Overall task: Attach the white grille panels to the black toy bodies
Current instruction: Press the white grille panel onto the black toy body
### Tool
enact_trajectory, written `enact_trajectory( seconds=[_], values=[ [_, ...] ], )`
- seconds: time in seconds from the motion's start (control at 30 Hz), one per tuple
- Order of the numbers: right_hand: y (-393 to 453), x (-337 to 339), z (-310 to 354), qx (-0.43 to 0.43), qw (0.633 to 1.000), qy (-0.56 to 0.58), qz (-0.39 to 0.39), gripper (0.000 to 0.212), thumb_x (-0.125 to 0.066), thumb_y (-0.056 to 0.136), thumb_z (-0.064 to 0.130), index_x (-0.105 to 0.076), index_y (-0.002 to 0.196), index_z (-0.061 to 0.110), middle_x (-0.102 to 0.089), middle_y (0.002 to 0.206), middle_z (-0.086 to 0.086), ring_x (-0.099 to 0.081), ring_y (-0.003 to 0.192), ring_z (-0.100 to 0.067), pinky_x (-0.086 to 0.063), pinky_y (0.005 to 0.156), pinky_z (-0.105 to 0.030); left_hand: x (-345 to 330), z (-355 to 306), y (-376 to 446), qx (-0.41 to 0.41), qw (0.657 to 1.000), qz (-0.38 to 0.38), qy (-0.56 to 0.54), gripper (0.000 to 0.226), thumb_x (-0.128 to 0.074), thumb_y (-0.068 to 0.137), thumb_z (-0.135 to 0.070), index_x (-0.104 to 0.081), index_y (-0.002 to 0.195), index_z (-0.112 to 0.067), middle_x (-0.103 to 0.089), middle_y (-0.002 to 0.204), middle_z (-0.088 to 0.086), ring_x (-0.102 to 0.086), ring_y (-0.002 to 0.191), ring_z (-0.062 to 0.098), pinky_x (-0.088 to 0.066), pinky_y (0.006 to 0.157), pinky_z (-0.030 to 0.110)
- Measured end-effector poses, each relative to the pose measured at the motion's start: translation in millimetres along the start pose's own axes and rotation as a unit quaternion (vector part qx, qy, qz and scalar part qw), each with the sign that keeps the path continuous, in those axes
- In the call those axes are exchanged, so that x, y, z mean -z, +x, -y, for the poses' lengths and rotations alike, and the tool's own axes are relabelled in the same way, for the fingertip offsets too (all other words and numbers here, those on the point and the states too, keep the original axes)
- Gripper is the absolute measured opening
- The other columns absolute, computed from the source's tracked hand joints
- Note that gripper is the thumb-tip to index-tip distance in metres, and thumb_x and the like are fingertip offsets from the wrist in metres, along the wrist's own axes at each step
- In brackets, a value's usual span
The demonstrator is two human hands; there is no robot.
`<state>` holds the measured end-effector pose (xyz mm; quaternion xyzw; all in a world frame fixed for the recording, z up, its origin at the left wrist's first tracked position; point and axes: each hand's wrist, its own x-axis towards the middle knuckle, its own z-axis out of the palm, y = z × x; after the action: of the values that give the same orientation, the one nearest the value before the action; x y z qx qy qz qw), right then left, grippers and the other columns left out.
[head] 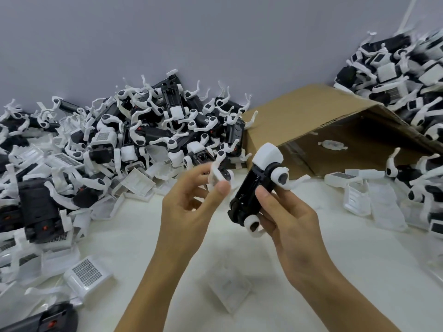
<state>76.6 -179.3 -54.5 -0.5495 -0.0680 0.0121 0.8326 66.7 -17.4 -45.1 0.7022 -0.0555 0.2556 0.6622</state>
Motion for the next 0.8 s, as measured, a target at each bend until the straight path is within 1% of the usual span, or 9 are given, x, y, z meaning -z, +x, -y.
enact_trajectory(
  seconds=[0.1,0.23,0.33,0.43,0.5,0.57,0.63,0.7,0.8],
  values=[
    [-1,-1,-1,0.008,1.000,-0.008,0.027,0.035,-0.077,0.068,0.042,-0.081,0.101,0.032,-0.078,0.107,-0.001,-0.075,0.101,-0.020,-0.059,0.088,-0.027,-6,1,-4,-0.015,0.994,0.009,0.109,0.031,-0.057,0.082,-0.066,-0.070,0.088,-0.039,-0.065,0.079,-0.012,-0.060,0.077,0.012,-0.046,0.065,0.027],
    [-2,-1,-3,-0.026,0.996,-0.006,0.079,0.033,-0.070,0.080,0.038,-0.079,0.110,0.028,-0.076,0.115,-0.003,-0.072,0.110,-0.020,-0.058,0.095,-0.034,-14,3,-8,-0.034,0.980,-0.006,0.196,0.042,-0.048,0.085,-0.067,-0.067,0.081,-0.030,-0.064,0.087,-0.012,-0.060,0.094,0.012,-0.045,0.072,0.017],
    [-2,-2,-2,-0.055,0.991,0.023,0.118,0.032,-0.060,0.088,0.029,-0.077,0.115,0.024,-0.075,0.119,-0.006,-0.070,0.114,-0.021,-0.057,0.094,-0.030,-16,2,-10,-0.008,0.992,-0.021,0.122,0.044,-0.055,0.086,-0.064,-0.066,0.076,-0.023,-0.063,0.073,-0.008,-0.062,0.072,0.012,-0.052,0.063,0.033],
    [-5,-6,-5,-0.034,0.991,-0.003,0.133,0.031,-0.058,0.093,0.026,-0.076,0.117,0.021,-0.075,0.119,-0.006,-0.070,0.113,-0.022,-0.058,0.092,-0.030,-21,-3,-14,0.004,0.995,-0.076,0.063,0.040,-0.057,0.091,-0.061,-0.060,0.068,-0.028,-0.058,0.061,-0.016,-0.054,0.058,0.002,-0.043,0.055,0.015],
    [-6,-8,-8,-0.020,0.992,-0.023,0.125,0.028,-0.055,0.098,0.021,-0.075,0.119,0.019,-0.075,0.117,-0.007,-0.071,0.112,-0.024,-0.058,0.091,-0.029,-25,-3,-16,0.003,0.994,-0.092,0.058,0.043,-0.060,0.090,-0.061,-0.059,0.069,-0.023,-0.058,0.062,-0.010,-0.053,0.058,0.002,-0.041,0.054,0.011],
    [-6,-6,-9,-0.015,0.992,-0.031,0.123,0.029,-0.052,0.102,0.016,-0.074,0.120,0.019,-0.075,0.117,-0.007,-0.071,0.112,-0.024,-0.058,0.090,-0.029,-27,2,-16,0.007,0.995,-0.072,0.074,0.054,-0.058,0.084,-0.065,-0.056,0.071,-0.013,-0.058,0.067,0.002,-0.053,0.059,0.008,-0.042,0.053,0.012],
    [-6,-5,-9,-0.022,0.992,-0.024,0.123,0.030,-0.050,0.103,0.014,-0.075,0.118,0.020,-0.075,0.117,-0.007,-0.071,0.111,-0.024,-0.058,0.087,-0.028,-27,5,-16,0.028,0.995,-0.045,0.087,0.059,-0.053,0.081,-0.071,-0.051,0.073,-0.012,-0.055,0.066,0.001,-0.051,0.060,0.008,-0.042,0.053,0.016],
    [-5,-4,-8,-0.018,0.992,-0.020,0.124,0.030,-0.051,0.103,0.014,-0.076,0.117,0.021,-0.075,0.117,-0.007,-0.071,0.111,-0.025,-0.059,0.086,-0.028,-26,6,-15,0.059,0.995,-0.003,0.077,0.057,-0.049,0.078,-0.076,-0.049,0.078,-0.019,-0.054,0.064,-0.009,-0.052,0.060,0.007,-0.044,0.053,0.023],
    [-6,-2,-7,0.013,0.992,-0.025,0.127,0.028,-0.052,0.103,0.020,-0.074,0.121,0.019,-0.074,0.119,-0.007,-0.069,0.115,-0.025,-0.058,0.092,-0.034,-23,9,-10,0.139,0.986,0.087,0.001,0.045,-0.046,0.077,-0.081,-0.054,0.088,-0.038,-0.062,0.074,-0.019,-0.062,0.066,0.002,-0.049,0.054,0.020]
  ],
)
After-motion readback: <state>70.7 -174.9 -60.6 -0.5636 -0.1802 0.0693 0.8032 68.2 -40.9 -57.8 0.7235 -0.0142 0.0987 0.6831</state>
